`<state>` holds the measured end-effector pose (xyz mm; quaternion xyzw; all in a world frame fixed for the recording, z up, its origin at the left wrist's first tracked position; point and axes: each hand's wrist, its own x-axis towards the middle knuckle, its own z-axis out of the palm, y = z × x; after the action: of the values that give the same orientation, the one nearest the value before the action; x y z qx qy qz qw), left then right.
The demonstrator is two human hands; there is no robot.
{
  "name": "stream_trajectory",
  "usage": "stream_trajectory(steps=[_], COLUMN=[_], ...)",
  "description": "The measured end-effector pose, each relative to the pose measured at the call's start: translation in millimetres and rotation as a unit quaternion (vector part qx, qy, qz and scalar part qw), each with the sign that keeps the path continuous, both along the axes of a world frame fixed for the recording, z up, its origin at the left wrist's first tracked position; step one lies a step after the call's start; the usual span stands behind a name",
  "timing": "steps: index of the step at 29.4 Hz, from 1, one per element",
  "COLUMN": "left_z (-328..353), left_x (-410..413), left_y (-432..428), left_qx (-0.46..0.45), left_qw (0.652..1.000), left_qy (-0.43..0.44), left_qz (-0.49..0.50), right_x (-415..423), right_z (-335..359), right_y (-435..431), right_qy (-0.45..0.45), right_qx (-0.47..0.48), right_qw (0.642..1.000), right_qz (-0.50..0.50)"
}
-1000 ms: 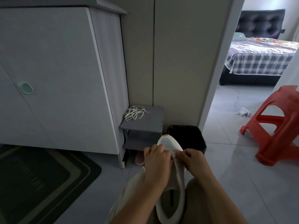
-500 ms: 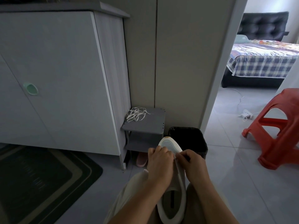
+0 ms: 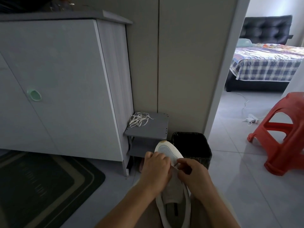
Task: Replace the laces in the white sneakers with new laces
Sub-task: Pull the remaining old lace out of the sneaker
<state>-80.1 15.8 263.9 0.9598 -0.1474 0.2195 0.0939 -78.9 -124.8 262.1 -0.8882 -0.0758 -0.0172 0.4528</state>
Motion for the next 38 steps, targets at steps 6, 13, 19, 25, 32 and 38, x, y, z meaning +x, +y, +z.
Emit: stream_trajectory(steps=[6,13,19,25,32,38], left_z=[-2.0,31.2,85.7,49.4,-10.5,-26.0], left_x=[-16.3,-21.5,-15.7,13.0,-9.2,-9.5], left_y=[8.2,44.8,9.7,33.6,14.9,-9.9], left_qx=[-0.122,-0.325,-0.522,-0.609,-0.498,-0.485], left_qw=[0.992,0.943,0.822,0.78,0.828,0.864], left_qy=[-0.019,0.035,0.139,0.14,0.253,0.125], left_qz=[-0.007,0.063,-0.18,0.047,0.047,0.043], right_x=[-2.7,4.4,-1.3,7.6,17.6,14.1], right_z=[0.5,-1.9,-1.0,10.4,23.9,4.0], right_y=[1.9,-8.3,4.5,13.0,16.1,-4.5], right_qy=[-0.026,0.015,-0.063,-0.107,-0.246,-0.028], right_qx=[-0.014,0.018,0.007,-0.206,-0.218,0.23], right_qw=[0.999,0.999,0.996,0.971,0.942,0.964], right_qz=[0.013,-0.03,0.06,0.058,0.063,-0.133])
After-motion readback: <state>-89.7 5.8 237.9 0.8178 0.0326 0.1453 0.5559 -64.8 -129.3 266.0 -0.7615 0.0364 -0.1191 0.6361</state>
